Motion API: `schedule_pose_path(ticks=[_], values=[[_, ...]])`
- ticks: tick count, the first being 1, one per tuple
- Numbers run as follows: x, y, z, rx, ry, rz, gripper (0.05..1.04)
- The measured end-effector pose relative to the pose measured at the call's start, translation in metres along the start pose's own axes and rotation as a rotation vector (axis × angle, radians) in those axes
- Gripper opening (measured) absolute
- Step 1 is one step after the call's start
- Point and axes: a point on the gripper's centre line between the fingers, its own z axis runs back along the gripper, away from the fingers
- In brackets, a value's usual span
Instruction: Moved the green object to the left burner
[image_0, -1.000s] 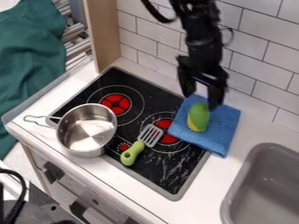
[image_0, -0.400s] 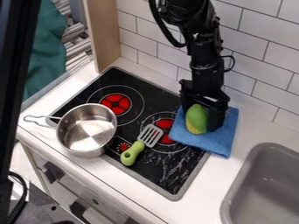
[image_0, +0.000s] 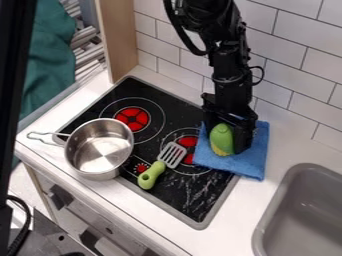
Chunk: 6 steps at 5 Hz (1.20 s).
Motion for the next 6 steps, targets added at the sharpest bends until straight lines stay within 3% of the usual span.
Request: schedule_pose_path(ticks=[2,4,5,6], values=[[0.008,-0.014,0.010,0.038,-0.037,-0.119,1.001],[0.006,-0.016,0.006,0.066,-0.025,-0.148,1.001],[-0.007,-0.012,0.013,0.119,-0.045,-0.149,1.001],[-0.016,-0.008,0.007,0.148,-0.041,-0.142,1.001]])
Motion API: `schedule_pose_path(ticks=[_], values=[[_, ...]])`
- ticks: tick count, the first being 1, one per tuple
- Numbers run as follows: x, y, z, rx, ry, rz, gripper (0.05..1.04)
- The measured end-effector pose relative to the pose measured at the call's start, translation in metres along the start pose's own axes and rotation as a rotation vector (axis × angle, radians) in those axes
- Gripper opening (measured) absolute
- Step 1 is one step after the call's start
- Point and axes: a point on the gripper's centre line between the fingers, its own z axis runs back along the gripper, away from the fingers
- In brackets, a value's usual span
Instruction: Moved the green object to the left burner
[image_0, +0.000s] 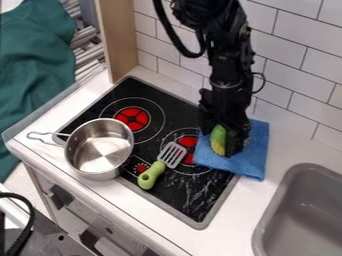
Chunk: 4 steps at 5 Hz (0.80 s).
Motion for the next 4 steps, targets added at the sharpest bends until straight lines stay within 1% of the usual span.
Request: schedule_pose_path(ticks=[1,2,3,4], values=[[-0.008,-0.002,-0.006,-0.002,0.004,0.000,1.001],[-0.008,-0.004,-0.008,-0.007,-0.014,0.006,1.001],[-0.005,-0.004,-0.007,-0.011,-0.016,0.009,1.001],[0.004,0.000,-0.004,0.004,-0.018,0.004,1.001]])
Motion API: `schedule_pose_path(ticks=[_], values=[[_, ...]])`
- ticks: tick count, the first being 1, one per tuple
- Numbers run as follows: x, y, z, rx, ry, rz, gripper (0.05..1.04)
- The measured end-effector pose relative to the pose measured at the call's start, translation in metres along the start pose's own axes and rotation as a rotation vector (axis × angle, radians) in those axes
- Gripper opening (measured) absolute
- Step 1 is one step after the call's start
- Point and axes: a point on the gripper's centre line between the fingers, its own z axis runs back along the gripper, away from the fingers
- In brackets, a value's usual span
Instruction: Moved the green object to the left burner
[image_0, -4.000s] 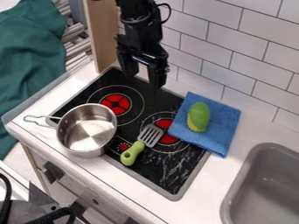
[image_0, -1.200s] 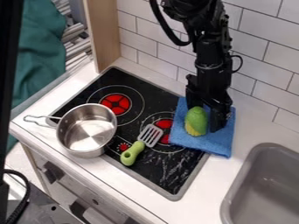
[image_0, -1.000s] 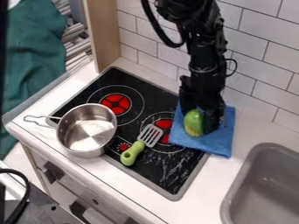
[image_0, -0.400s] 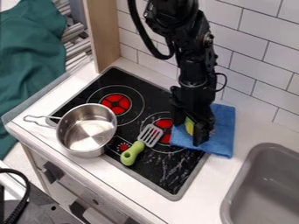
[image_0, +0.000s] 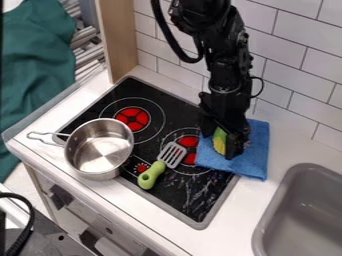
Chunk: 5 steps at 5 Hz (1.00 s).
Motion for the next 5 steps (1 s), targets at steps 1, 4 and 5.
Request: schedule_pose_path(ticks=[1,4,5], values=[[0.0100,-0.0004,0.0026,0.016,0.004,-0.023,1.001],[0.0194,0.0005,-0.0024,0.010,0.011,-0.026,0.718],[0.0153,0.0000,-0.0035,0.012,0.010,-0.018,0.710]])
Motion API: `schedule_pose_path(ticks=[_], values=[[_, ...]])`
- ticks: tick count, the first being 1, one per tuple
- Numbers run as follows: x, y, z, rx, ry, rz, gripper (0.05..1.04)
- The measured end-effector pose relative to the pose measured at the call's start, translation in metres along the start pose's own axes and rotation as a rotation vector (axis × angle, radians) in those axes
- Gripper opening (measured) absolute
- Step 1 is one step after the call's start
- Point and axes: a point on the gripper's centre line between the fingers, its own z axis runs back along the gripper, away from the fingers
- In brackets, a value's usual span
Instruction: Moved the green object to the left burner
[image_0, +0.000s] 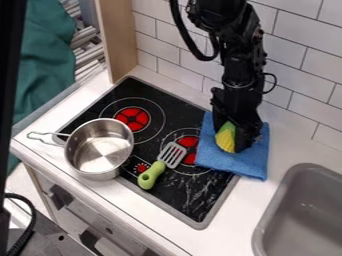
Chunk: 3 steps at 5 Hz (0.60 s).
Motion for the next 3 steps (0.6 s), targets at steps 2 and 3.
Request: schedule_pose_path(ticks=[2,3], values=[[-0.007,0.011,0.035,0.071,-0.042,0.031,0.710],[-0.019,0.031,0.060,0.103,-0.099,0.090,0.710]])
